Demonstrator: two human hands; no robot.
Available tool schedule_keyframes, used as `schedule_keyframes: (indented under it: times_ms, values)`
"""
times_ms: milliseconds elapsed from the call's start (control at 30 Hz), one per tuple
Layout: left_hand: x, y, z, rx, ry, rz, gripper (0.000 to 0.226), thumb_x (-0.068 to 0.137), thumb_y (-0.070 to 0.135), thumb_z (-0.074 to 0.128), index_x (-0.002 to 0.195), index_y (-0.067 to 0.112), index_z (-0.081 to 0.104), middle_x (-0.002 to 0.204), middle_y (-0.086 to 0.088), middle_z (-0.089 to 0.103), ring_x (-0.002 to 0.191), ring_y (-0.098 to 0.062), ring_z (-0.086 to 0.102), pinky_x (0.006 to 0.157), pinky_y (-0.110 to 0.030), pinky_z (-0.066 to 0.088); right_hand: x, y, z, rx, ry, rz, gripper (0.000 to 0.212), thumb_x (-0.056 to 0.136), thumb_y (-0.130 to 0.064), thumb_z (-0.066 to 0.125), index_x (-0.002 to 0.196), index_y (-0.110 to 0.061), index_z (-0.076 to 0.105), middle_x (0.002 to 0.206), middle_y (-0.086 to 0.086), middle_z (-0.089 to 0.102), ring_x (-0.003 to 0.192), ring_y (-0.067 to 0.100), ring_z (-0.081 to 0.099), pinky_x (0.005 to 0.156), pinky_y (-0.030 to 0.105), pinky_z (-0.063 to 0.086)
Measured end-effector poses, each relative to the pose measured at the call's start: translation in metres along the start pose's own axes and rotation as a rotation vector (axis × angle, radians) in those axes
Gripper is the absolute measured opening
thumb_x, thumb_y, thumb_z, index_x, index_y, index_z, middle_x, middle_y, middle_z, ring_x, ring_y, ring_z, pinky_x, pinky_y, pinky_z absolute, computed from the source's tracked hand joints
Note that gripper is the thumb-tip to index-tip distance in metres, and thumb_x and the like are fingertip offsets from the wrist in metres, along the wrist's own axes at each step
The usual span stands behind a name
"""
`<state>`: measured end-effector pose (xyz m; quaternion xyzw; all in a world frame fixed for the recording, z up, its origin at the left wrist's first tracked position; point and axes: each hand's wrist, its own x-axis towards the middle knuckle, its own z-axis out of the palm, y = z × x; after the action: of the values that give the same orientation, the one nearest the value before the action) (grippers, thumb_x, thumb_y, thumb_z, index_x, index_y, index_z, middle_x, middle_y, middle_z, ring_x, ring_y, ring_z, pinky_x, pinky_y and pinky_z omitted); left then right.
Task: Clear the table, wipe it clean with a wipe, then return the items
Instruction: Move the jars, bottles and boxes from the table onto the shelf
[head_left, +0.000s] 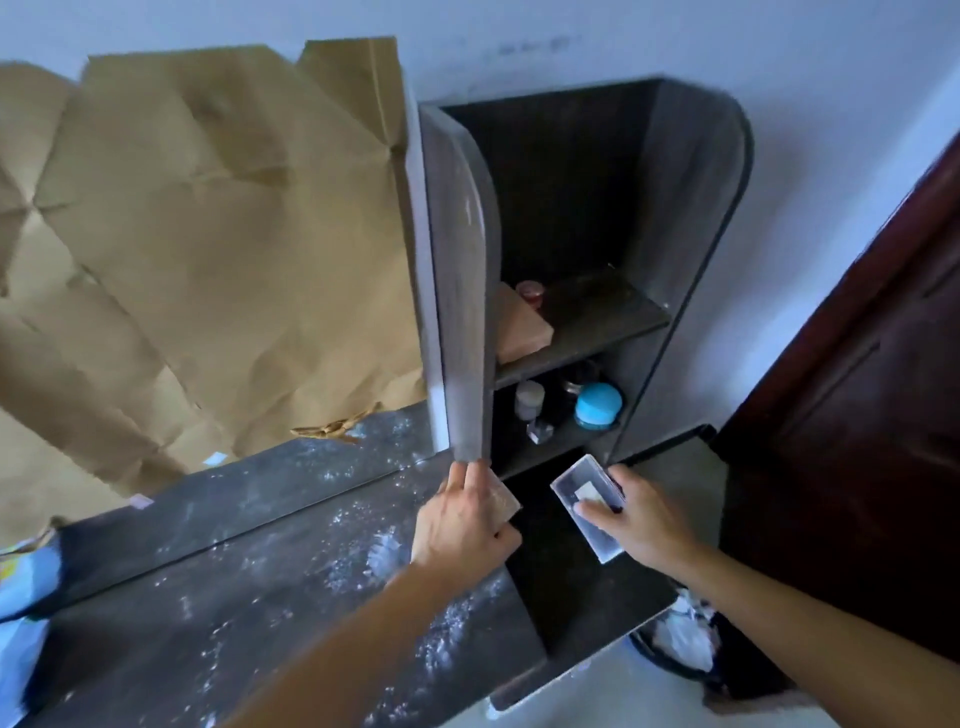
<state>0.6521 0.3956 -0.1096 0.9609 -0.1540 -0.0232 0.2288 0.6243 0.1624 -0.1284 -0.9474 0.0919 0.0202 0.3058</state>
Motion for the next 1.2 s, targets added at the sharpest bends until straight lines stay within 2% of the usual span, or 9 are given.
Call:
schedule_keyframes:
  times_ms: [100,267,433,633,767,900,967,1100,1200]
  values:
    - [0.014,0.06,0.0,-0.007,0.09,0.101,0.072,0.069,0.04,0.061,0.133,0.02,0.035,0.117,0.002,0.044,0.099,-0.024,0.056,0.072,-0.034,0.048,0.007,0.027,-0.045,0.038,0.054,-0.019,0.043,0.071,-0.062,0.064,0.076,-0.022,0.048,0.069,-0.005,0.059,0.064,0.016,0.059,0.057,0.039,0.049]
    - [0.055,0.131,-0.02,-0.01,0.217,0.256,0.075,0.07,0.047,0.063,0.134,0.02,0.036,0.117,0.002,0.051,0.106,-0.018,0.052,0.084,-0.031,0.044,0.017,0.042,-0.112,0.124,0.187,-0.027,0.032,0.077,-0.05,0.069,0.089,-0.021,0.059,0.08,-0.005,0.066,0.071,0.015,0.063,0.059,0.035,0.053]
    - [0.114,0.159,-0.052,0.131,0.23,0.206,0.073,0.068,0.046,0.066,0.128,0.016,0.037,0.116,-0.003,0.058,0.108,-0.023,0.052,0.092,-0.037,0.035,0.038,0.034,-0.157,0.227,0.271,-0.073,0.03,0.079,-0.045,0.068,0.096,-0.021,0.063,0.084,-0.006,0.068,0.075,0.015,0.065,0.066,0.036,0.055]
    - [0.162,0.156,-0.067,0.181,0.11,0.167,0.068,0.068,0.038,0.073,0.124,0.009,0.047,0.12,-0.008,0.049,0.105,-0.031,0.054,0.087,-0.04,0.046,0.066,0.02,-0.176,0.279,0.324,-0.109,0.029,0.08,-0.042,0.068,0.096,-0.019,0.063,0.084,-0.004,0.068,0.076,0.015,0.065,0.066,0.035,0.056]
    - [0.175,0.14,-0.063,0.16,0.061,0.139,0.059,0.07,0.036,0.073,0.119,0.008,0.053,0.118,-0.008,0.045,0.105,-0.029,0.052,0.088,-0.037,0.045,0.087,0.002,-0.18,0.218,0.328,-0.182,0.025,0.09,-0.04,0.058,0.098,-0.017,0.059,0.085,-0.002,0.066,0.076,0.016,0.061,0.06,0.027,0.044]
    - [0.175,0.117,-0.054,0.14,0.109,0.156,0.032,0.079,0.036,0.061,0.107,0.019,0.06,0.117,-0.007,0.052,0.118,-0.027,0.043,0.1,-0.038,0.03,0.119,-0.019,-0.172,0.142,0.315,-0.189,0.031,0.092,-0.042,0.052,0.113,-0.019,0.054,0.095,0.001,0.064,0.083,0.021,0.059,0.066,0.028,0.041]
    - [0.174,0.109,-0.049,0.133,0.13,0.181,0.036,0.082,0.034,0.059,0.115,0.018,0.059,0.125,-0.007,0.048,0.125,-0.027,0.037,0.104,-0.037,0.025,0.136,-0.033,-0.164,0.148,0.271,-0.191,0.034,0.093,-0.04,0.052,0.118,-0.017,0.052,0.1,0.003,0.064,0.087,0.022,0.061,0.069,0.031,0.046]
    - [0.174,0.102,-0.045,0.084,0.213,0.227,0.037,0.082,0.029,0.06,0.115,0.013,0.061,0.132,-0.013,0.042,0.121,-0.031,0.038,0.105,-0.037,0.031,0.164,-0.057,-0.147,0.045,0.253,-0.161,0.036,0.094,-0.04,0.05,0.121,-0.016,0.048,0.104,0.007,0.066,0.093,0.028,0.063,0.08,0.041,0.053]
    - [0.173,0.101,-0.044,0.091,0.247,0.248,0.036,0.081,0.028,0.059,0.114,0.011,0.062,0.132,-0.015,0.044,0.117,-0.033,0.04,0.101,-0.038,0.035,0.179,-0.063,-0.138,-0.001,0.265,-0.092,0.038,0.095,-0.038,0.049,0.126,-0.016,0.046,0.11,0.009,0.064,0.097,0.03,0.063,0.077,0.039,0.053]
